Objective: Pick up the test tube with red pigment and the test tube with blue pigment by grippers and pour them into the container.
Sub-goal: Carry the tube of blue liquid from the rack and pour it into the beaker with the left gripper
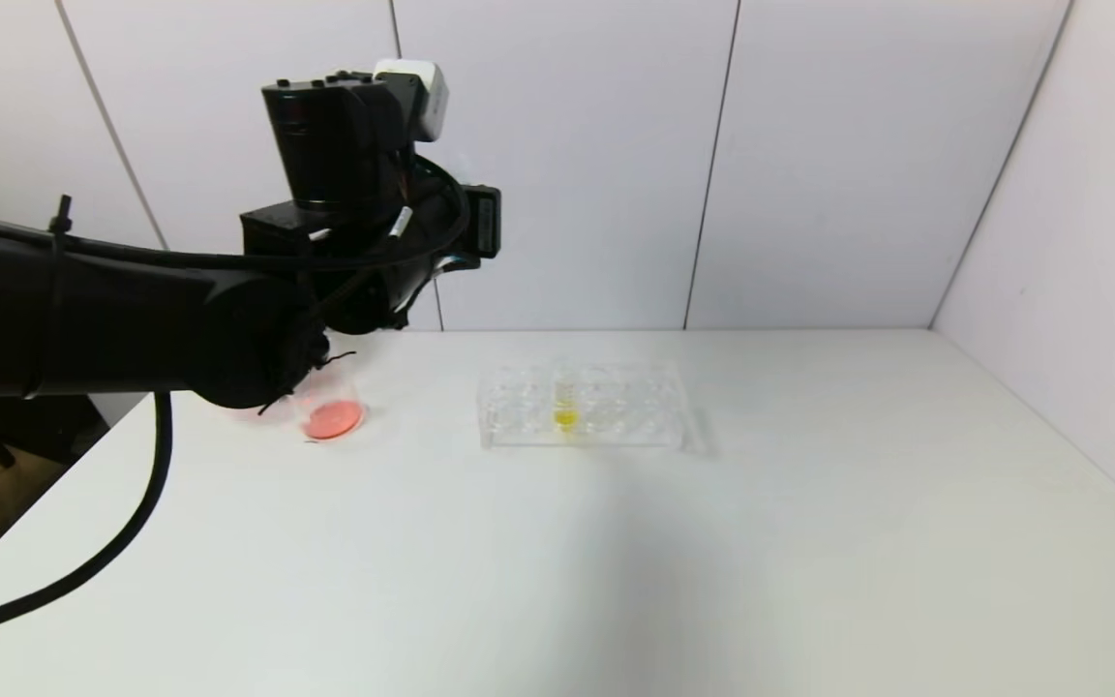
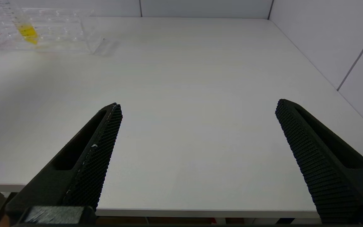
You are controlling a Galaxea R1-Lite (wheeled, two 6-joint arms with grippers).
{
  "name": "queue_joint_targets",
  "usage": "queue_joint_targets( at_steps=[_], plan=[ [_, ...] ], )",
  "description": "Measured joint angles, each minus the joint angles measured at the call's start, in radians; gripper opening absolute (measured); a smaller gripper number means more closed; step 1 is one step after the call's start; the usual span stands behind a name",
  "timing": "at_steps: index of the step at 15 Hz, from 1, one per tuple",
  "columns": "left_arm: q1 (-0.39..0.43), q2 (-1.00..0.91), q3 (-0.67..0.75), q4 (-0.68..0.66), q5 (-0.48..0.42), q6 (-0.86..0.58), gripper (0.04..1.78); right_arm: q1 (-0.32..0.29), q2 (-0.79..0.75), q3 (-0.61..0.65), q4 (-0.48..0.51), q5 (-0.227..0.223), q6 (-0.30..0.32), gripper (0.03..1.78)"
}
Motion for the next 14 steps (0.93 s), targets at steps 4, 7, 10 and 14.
queue_joint_targets(
  at_steps=[4,7,10,14],
  plan=[
    [0.078,-0.039,0.045,0.01,-0.006,-0.003,0.47,0.0,0.0,0.0,0.0,0.0,0.0,1.77],
    [0.129,-0.071,0.094,0.026,-0.014,-0.003,0.47,0.0,0.0,0.0,0.0,0.0,0.0,1.77],
    [0.175,-0.1,0.138,0.035,-0.014,-0.004,0.47,0.0,0.0,0.0,0.0,0.0,0.0,1.77],
    [0.248,-0.134,0.191,0.036,-0.036,-0.008,0.47,0.0,0.0,0.0,0.0,0.0,0.0,1.77]
  ],
)
